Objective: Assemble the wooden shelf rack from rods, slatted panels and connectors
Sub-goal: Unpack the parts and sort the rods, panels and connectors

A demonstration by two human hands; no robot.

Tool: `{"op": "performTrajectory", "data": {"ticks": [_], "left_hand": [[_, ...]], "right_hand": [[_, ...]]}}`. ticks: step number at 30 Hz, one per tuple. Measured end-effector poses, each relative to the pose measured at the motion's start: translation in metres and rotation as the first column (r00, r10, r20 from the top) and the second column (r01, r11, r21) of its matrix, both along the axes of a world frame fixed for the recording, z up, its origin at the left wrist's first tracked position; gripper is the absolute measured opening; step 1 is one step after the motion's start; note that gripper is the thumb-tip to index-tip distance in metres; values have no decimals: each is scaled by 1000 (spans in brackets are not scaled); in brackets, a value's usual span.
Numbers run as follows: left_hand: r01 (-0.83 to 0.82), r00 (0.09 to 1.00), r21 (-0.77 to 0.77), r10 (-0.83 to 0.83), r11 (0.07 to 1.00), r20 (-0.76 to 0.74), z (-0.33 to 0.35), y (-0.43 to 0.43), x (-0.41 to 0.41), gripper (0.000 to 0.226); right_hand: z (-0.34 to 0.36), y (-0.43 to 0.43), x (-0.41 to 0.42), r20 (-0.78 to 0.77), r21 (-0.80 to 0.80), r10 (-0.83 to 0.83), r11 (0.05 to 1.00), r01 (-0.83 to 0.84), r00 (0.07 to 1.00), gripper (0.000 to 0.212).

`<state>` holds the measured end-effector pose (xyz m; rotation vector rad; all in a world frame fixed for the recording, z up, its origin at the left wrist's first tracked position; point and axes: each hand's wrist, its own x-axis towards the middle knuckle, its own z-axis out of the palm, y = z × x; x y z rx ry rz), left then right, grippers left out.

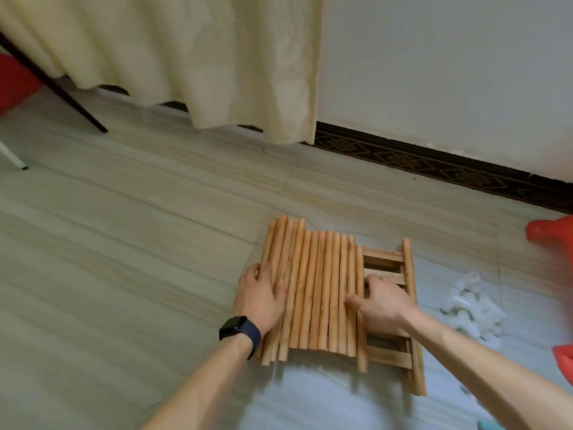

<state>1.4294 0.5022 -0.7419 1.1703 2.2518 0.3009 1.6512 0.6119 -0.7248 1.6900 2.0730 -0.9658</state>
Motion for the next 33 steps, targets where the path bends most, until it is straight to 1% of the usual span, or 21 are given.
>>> {"op": "performTrajectory", "data": {"ticks": [3,5,8,10,13,15,18,20,22,24,26,29,30,33], "left_hand": [[-87,996,16,87,996,5,-1,4,1,57],[-123,992,-6,124,992,25,0,10,-1,58],[-133,990,-60,136,989,35,2,18,-6,58],[-109,994,-72,109,991,-3,5,19,-6,52],[-42,998,-63,40,997,-42,7,16,4,39],[-18,997,-56,14,998,-70,7,13,12,37],[-32,996,-37,29,999,-82,6,14,15,36],[-53,998,-28,52,998,-35,5,17,16,40],[-123,989,-32,125,992,76,4,20,17,49],[-185,975,-46,189,982,118,4,24,22,57],[-203,975,-39,206,978,83,4,27,26,56],[-189,982,-55,189,980,-13,3,29,27,56],[-193,981,-62,192,979,-14,3,30,24,56],[-215,974,-80,220,973,59,3,35,15,54]], "right_hand": [[-6,1,-10,-65,-17,-153,988,152,986,45],[-10,-5,-16,-131,-7,-276,961,278,952,42],[-17,-21,-19,-269,-36,-466,879,475,843,41],[-19,-29,-21,-340,-43,-509,848,528,791,39],[-19,-30,-24,-379,-23,-494,850,526,782,33],[-20,-30,-25,-378,-26,-508,842,539,774,32],[-24,-27,-21,-389,-64,-566,803,592,727,34],[-25,-26,-17,-388,-91,-603,778,622,697,36],[-26,-25,-12,-388,-112,-632,755,646,670,35],[-26,-25,-8,-378,-125,-650,742,659,659,34],[-24,-24,-6,-344,-128,-635,761,636,691,34],[-19,-22,-8,-300,-145,-593,803,579,747,36],[-18,-21,-10,-294,-147,-579,813,563,760,37],[-18,-21,-13,-276,-132,-537,843,522,797,40]]}}
